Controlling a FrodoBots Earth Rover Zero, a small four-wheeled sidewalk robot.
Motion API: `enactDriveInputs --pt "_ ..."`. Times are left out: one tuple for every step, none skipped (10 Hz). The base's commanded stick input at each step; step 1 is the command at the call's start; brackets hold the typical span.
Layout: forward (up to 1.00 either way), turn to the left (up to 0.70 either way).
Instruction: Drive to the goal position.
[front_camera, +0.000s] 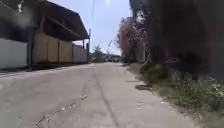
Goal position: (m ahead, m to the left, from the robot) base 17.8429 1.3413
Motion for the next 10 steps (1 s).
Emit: enactDriveInputs --pt "1.00 0.00" --pt "1.00 0.00" --pt "1.00 0.00" --pt "1.00 0.00" --pt "1.00 0.00" --pt "1.00 0.00" --pt "1.00 0.00" --pt "1.00 0.00" --pt "1.00 0.00" --pt "1.00 -0.07"
